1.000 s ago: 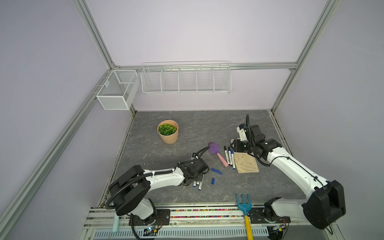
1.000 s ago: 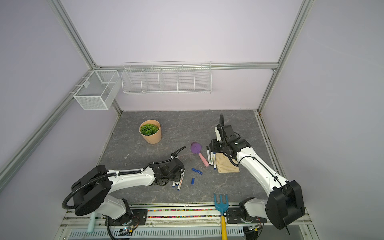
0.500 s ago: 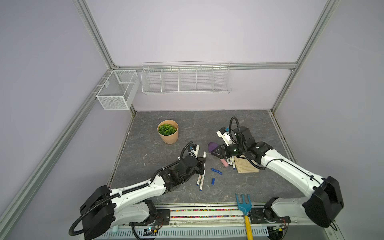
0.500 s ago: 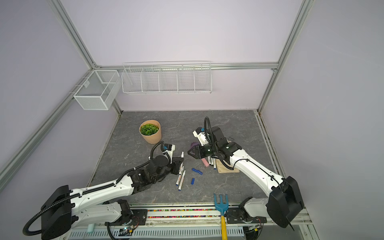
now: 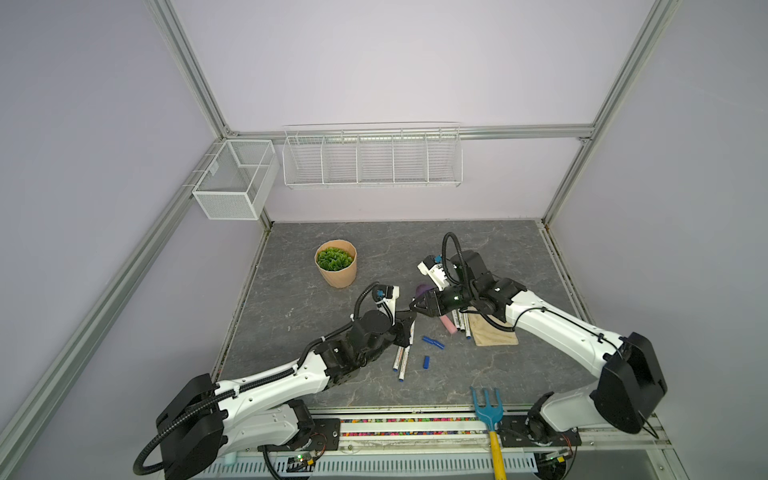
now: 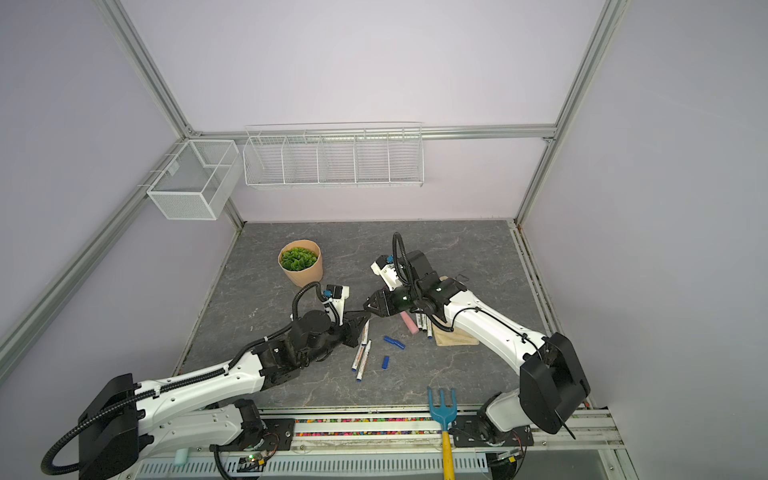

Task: Insert the pens into the pen caps
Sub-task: 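Lift the white marker with the left gripper while the right gripper moves toward it, then lower the right gripper onto a loose blue cap near the markers and grasp it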

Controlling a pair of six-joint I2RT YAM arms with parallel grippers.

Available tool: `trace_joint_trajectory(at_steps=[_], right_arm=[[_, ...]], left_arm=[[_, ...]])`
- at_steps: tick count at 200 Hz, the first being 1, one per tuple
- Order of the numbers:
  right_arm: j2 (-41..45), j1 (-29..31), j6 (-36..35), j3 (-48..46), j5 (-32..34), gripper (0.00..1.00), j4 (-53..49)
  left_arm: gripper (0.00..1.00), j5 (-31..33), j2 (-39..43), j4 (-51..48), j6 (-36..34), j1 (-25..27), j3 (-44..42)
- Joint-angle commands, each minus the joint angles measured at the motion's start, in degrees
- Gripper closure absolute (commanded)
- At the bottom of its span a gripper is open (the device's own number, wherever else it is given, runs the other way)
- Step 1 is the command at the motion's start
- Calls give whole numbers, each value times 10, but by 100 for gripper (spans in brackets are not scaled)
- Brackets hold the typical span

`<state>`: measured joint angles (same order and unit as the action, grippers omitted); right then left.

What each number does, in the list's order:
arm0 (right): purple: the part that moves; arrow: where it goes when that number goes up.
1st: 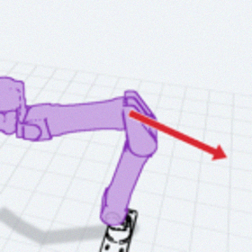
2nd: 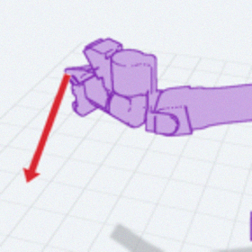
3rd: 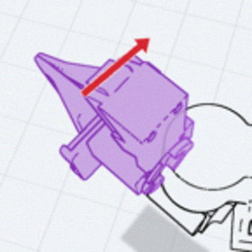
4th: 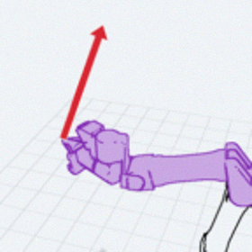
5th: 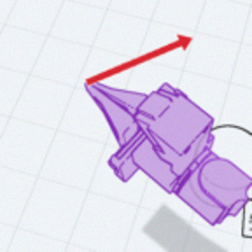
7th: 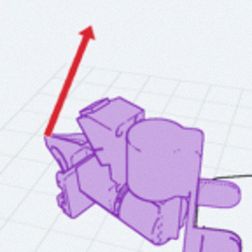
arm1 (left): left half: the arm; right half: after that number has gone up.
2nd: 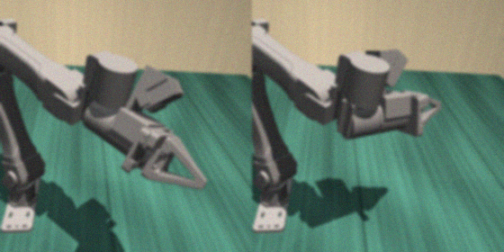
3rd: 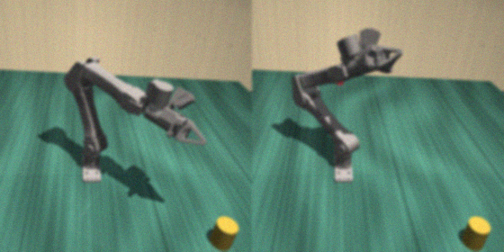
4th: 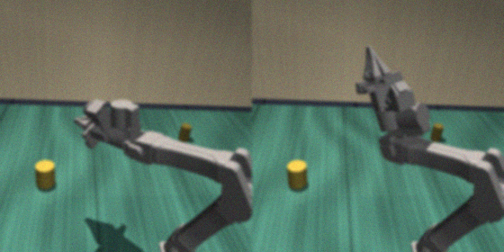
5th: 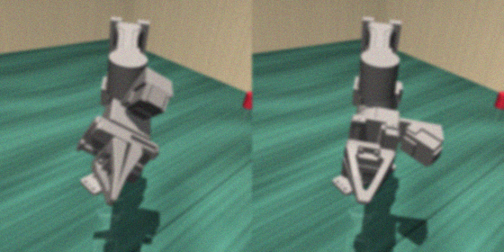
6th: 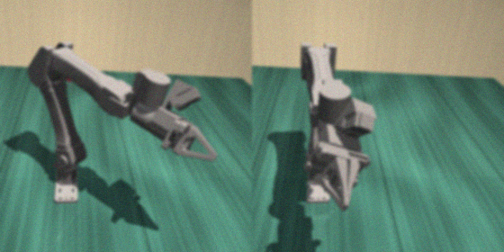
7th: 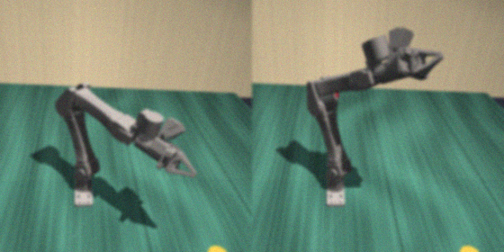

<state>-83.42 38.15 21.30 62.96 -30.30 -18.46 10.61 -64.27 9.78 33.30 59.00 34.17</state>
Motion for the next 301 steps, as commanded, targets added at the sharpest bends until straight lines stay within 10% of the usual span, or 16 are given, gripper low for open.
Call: trace_joint_trajectory(at_steps=[1, 54, 79, 104, 265, 301], right_arm=[[-13, 8, -5, 11, -21, 69, 8], [-13, 10, -6, 8, -25, 91, 10], [5, 2, 0, 3, -19, 93, 13], [22, -11, 20, -1, -32, 93, 29], [20, -20, 20, -6, -36, 93, 18], [23, -20, 17, -6, -37, 93, 14]], left_arm=[[100, -3, -3, 28, -10, 5, -5], [100, 12, -7, 31, -11, 5, -3], [68, 0, -11, -2, -6, 5, -11], [59, -20, -15, -13, 8, 5, -32], [62, -45, -27, 17, -59, 11, 19], [84, -47, -42, 5, -51, 12, 21]])
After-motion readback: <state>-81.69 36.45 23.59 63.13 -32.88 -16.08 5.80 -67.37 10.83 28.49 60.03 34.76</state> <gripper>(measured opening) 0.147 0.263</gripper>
